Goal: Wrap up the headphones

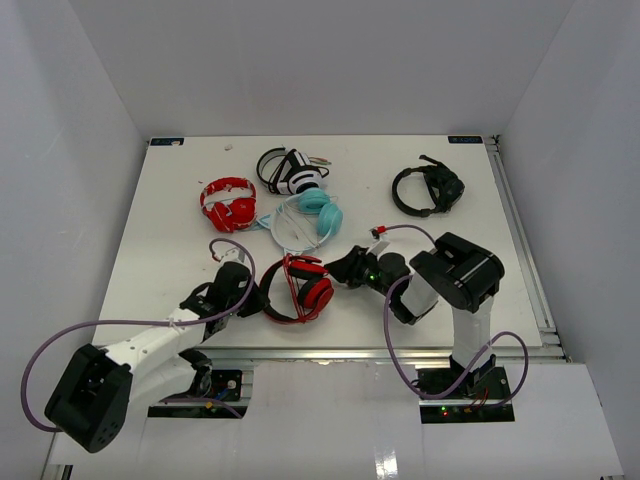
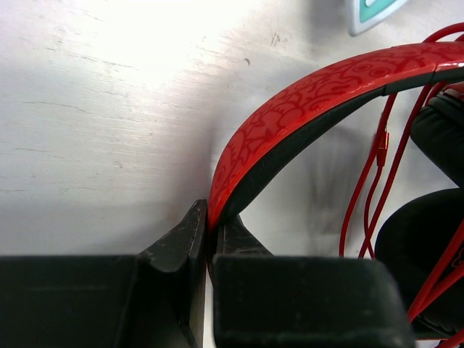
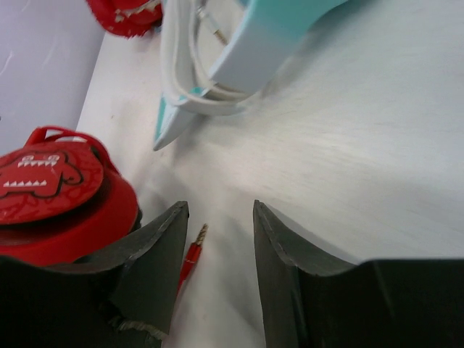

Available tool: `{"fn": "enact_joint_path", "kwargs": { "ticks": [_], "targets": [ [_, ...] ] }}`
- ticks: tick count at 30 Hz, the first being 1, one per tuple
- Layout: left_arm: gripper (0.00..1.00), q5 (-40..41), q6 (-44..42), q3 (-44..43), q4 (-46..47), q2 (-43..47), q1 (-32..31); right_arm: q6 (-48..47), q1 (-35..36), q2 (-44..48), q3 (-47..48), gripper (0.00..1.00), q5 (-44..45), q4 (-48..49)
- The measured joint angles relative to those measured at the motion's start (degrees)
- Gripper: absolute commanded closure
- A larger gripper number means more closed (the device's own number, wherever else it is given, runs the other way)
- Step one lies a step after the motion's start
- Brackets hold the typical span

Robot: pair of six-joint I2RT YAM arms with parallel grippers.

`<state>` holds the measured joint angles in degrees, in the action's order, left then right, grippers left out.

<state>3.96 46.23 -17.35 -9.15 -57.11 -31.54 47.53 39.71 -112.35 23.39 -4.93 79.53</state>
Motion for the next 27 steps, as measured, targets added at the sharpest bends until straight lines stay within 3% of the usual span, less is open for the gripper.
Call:
{"fn": "enact_joint_path", "kwargs": {
  "ticks": [10,21,24,27],
  "targets": [
    [0.99,3.7,-0.2,-3.7,-0.7,-5.3,-6.3,-0.7,-8.5,9.9,-10.0,0.44,5.0,-1.9],
    [0.59,12.5,2.0,-11.0,-4.9,-14.0,-13.6,-5.0,-8.9,21.1,-18.7,0.41,6.5,-3.4],
    [0.54,14.1,2.6,-12.4,-5.4,-15.5,-14.6,-6.1,-8.9,23.5,-19.9,0.41,7.3,-3.5],
    [0.38,15.2,2.8,-13.4,-5.8,-16.5,-15.1,-7.0,-8.9,25.7,-20.3,0.41,7.9,-3.6]
  ]
}}
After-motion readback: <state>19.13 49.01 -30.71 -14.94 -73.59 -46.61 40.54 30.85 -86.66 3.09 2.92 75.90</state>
